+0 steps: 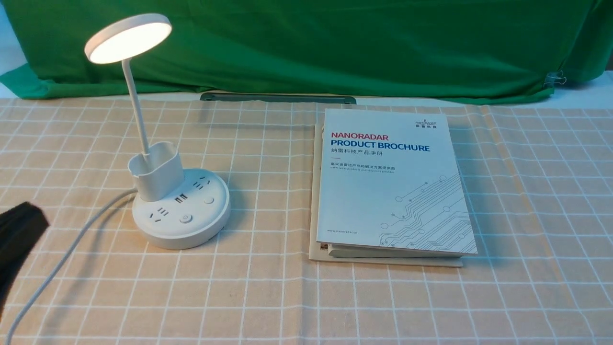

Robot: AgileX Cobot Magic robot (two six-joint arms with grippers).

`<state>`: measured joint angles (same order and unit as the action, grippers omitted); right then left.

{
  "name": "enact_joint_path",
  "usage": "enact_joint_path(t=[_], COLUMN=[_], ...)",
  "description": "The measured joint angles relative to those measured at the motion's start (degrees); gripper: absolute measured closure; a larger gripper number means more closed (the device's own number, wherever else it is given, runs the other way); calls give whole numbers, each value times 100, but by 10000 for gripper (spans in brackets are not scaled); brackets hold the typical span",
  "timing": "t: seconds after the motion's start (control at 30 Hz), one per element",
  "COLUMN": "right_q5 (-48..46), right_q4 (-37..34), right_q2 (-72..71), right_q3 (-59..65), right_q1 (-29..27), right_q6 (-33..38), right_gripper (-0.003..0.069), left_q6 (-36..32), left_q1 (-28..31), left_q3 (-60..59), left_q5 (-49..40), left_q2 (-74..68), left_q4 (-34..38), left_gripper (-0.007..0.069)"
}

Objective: Turn on the table lamp on the light coffee tablecloth with your hand.

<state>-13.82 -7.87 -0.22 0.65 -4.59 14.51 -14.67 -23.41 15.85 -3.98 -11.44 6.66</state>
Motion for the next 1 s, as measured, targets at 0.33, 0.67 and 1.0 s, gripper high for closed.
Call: enact_joint_path(t=[0.33, 0.67, 1.0], right_q5=[5, 5, 5], right_q4=[0, 0, 0], right_q2=[0, 0, 0], right_q3=[0, 0, 0], right_q1=[0, 0, 0], right_q6=[6, 2, 2], right_gripper=[421, 421, 421], left_q6=[976, 1007, 1007], left_q1=[1612, 1648, 1645], left_q3=[-1509, -1612, -1612], left_q5=[-7, -999, -999], left_q2=[1134, 1151, 1151], left_q4=[-334, -173, -168], left_gripper=[624, 624, 624])
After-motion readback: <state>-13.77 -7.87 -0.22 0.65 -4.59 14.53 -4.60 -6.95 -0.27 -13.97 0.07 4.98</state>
